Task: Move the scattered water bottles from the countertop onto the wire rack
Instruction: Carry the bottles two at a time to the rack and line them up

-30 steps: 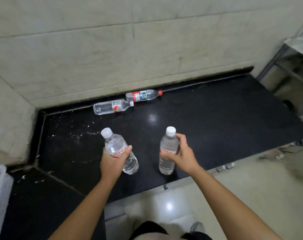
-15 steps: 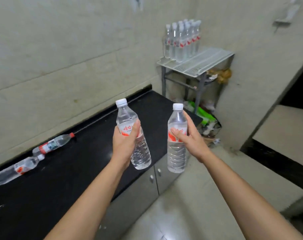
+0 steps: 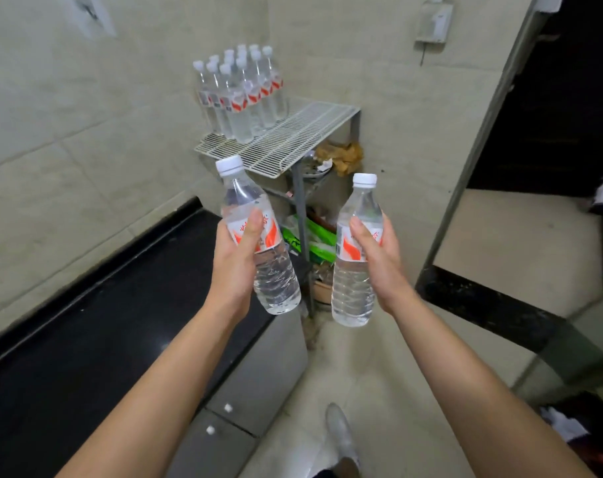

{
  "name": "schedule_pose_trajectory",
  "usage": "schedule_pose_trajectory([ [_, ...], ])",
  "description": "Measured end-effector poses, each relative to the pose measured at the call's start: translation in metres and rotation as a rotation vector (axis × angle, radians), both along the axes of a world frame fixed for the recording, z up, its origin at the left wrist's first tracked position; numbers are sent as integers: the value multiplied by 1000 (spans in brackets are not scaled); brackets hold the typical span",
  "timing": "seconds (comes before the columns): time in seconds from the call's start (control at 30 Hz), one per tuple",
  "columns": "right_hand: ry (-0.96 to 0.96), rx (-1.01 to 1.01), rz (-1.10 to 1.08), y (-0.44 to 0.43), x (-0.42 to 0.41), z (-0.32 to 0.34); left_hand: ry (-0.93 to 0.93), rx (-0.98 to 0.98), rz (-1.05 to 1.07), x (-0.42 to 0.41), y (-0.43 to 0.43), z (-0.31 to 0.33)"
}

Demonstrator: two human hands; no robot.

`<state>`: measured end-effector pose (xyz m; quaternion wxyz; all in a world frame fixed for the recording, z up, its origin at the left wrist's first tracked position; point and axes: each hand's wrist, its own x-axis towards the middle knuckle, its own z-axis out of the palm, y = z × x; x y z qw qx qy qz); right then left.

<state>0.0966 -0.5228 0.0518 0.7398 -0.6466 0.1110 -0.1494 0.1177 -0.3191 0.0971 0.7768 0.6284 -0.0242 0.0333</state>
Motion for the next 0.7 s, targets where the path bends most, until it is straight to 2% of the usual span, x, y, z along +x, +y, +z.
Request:
schedule_pose_trajectory([
  [0.17,2,-124,27,-53,98,3,17,-147,13,105,-63,-13],
  [0.27,15,-199,38,-87,162,25,12,-192,25,169,-97,-2],
  [0.37,-32,-255,8,-112,222,56,-32,-185,41,224,-122,20],
  [0.5,-73,-206,-28,-129,291,84,-121,-99,47,282,-136,50],
  [0.7,-203,-251,77,-133,399,102,-185,-50,163,362,-139,60],
])
